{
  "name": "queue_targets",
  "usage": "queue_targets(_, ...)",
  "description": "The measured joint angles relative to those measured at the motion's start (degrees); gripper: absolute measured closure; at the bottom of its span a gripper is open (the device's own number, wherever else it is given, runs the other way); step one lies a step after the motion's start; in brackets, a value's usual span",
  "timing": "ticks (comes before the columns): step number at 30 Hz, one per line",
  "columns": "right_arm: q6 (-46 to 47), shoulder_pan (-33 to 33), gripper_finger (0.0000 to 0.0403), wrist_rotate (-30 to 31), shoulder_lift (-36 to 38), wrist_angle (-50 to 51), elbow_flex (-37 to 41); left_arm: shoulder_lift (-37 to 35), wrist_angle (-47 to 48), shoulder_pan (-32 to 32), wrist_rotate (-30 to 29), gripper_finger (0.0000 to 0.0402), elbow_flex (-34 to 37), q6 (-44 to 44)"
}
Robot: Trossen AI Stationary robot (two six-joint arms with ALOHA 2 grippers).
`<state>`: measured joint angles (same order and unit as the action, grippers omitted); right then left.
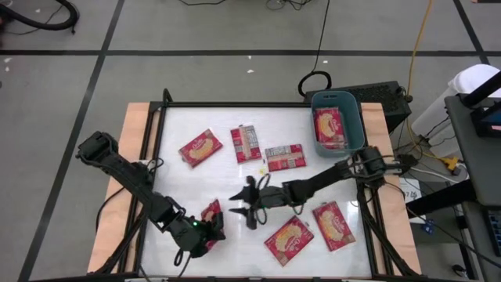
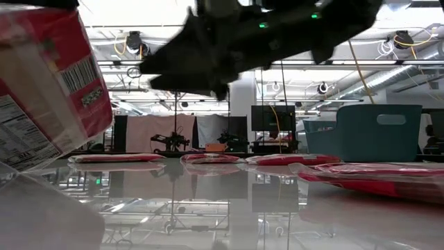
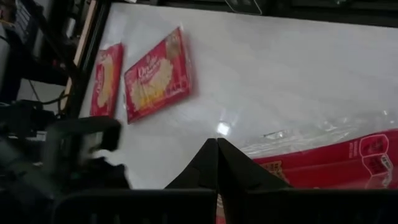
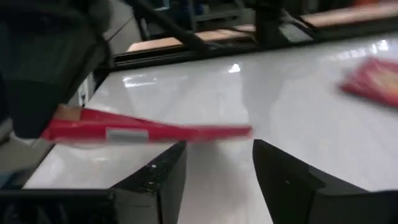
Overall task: Sort popcorn bags into baskets
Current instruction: Put the red popcorn bag into the blue bin
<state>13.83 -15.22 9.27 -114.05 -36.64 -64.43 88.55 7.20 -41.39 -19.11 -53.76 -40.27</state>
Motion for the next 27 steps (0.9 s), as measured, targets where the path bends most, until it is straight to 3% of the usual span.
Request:
queue_targets(4,3.76,0.44,0.0208,-0.38,-2.35,0.21,-3.11,0.0,-0.99,-0.49,0.0,0.0401,0.0,0.08)
queue_targets(10,31.45,4.72,0.0206,-7.81,-2.24,0.52,-3.14,0.0,-0.9,-1.14,-1.19,0.0401,0.0,-0.87)
queue_targets(17,41.19,6.43,0.0206,-15.46,-2.25,1.66,-3.14,0.0,-0.83,-1.01,-2.51,0.0401,0.0,-4.12)
queue_targets(27,49.6,6.33,0.0186,-17.1,-6.83,-2.44,-3.56,0.0,-0.81,-0.65,-4.46,0.0401,0.0,-8.0)
